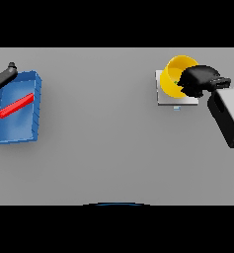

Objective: Pick up the red beaker and tilt it to pour out 1 green nut into yellow bowl. Pick up the yellow bowl and place it on the metallic measuring scale.

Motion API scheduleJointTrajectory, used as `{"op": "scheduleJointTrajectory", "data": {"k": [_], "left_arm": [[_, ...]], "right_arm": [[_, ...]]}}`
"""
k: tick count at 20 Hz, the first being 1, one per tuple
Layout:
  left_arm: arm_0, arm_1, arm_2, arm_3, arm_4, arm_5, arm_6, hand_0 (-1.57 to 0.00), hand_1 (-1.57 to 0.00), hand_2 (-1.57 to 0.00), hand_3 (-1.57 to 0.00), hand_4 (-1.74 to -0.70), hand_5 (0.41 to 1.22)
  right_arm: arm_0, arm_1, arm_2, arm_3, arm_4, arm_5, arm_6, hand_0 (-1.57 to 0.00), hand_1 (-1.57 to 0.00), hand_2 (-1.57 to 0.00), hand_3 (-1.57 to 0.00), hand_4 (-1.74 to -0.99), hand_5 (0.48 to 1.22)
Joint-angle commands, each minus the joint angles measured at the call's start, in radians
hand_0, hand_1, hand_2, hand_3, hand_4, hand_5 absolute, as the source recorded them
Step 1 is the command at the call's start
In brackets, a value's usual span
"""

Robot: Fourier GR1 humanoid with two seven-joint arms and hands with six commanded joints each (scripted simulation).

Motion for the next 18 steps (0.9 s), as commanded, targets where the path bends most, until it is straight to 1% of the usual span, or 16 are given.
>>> {"op": "scheduleJointTrajectory", "data": {"k": [1,2,3,4,5,7,8,9,11,13,14,16,18], "left_arm": [[-0.001,-0.001,-0.001,0.013,-0.004,0.004,-0.006,0.00,0.00,0.00,0.00,-0.84,0.775],[-0.005,0.003,0.003,0.015,-0.003,0.002,0.001,0.00,0.00,0.00,0.00,-0.84,0.773],[-0.005,0.006,0.007,0.010,0.005,-0.002,-0.011,0.00,0.00,0.00,0.00,-0.85,0.771],[-0.017,0.008,0.010,0.022,0.005,-0.001,-0.005,0.00,0.00,0.00,0.00,-0.85,0.767],[-0.017,0.004,0.005,0.022,0.003,-0.001,-0.008,0.00,0.00,0.00,0.00,-0.85,0.765],[-0.014,0.003,0.000,0.006,-0.002,-0.002,0.007,0.00,0.00,0.00,0.00,-0.85,0.766],[-0.011,0.002,-0.003,0.009,-0.003,0.000,-0.015,0.00,0.00,0.00,0.00,-0.85,0.766],[-0.017,-0.004,-0.005,0.023,-0.006,0.003,-0.011,0.00,0.00,0.00,0.00,-0.85,0.771],[-0.020,-0.002,0.002,0.022,-0.002,0.008,-0.011,0.00,0.00,0.00,0.00,-0.85,0.771],[0.000,-0.005,0.004,-0.012,0.010,0.000,-0.007,0.00,0.00,0.00,0.00,-0.86,0.772],[0.004,-0.013,-0.005,-0.016,0.003,0.003,0.002,0.00,0.00,0.00,0.00,-0.85,0.774],[0.004,-0.006,-0.001,-0.022,0.004,0.003,0.001,0.00,0.00,0.00,0.00,-0.86,0.771],[0.004,-0.009,-0.006,-0.020,-0.003,0.007,0.007,0.00,0.00,0.00,0.00,-0.85,0.768]], "right_arm": [[0.005,-0.001,-0.002,-0.002,-0.004,0.005,0.011,-1.32,-1.04,-1.04,-1.24,-1.621,1.155],[0.005,0.009,-0.007,-0.006,-0.015,0.023,0.036,-1.19,-0.91,-0.91,-1.10,-1.600,1.090],[0.003,0.007,-0.009,-0.005,-0.020,0.035,0.037,-1.05,-0.78,-0.78,-0.98,-1.580,1.037],[-0.002,0.008,-0.014,-0.010,-0.027,0.050,0.049,-0.95,-0.69,-0.67,-0.88,-1.564,0.991],[-0.004,0.006,-0.016,0.000,-0.029,0.055,0.039,-0.83,-0.60,-0.59,-0.79,-1.550,0.955],[-0.005,0.016,-0.017,0.000,-0.032,0.058,0.052,-0.58,-0.44,-0.46,-0.66,-1.528,0.899],[-0.008,0.007,-0.017,0.011,-0.031,0.064,0.039,-0.46,-0.35,-0.40,-0.61,-1.514,0.881],[-0.011,0.007,-0.015,0.019,-0.028,0.070,0.043,-0.37,-0.28,-0.35,-0.56,-1.501,0.865],[-0.014,0.008,-0.007,0.029,-0.018,0.071,0.039,-0.24,-0.18,-0.26,-0.47,-1.471,0.836],[-0.017,0.002,-0.001,0.039,-0.010,0.066,0.027,-0.15,-0.11,-0.18,-0.40,-1.452,0.818],[-0.009,0.003,0.000,0.033,-0.011,0.065,0.026,-0.12,-0.09,-0.15,-0.36,-1.442,0.811],[0.007,-0.006,0.011,0.011,-0.006,0.064,0.012,-0.08,-0.06,-0.09,-0.30,-1.424,0.804],[0.002,-0.007,0.009,0.011,-0.006,0.068,0.020,-0.05,-0.04,-0.06,-0.26,-1.414,0.796]]}}
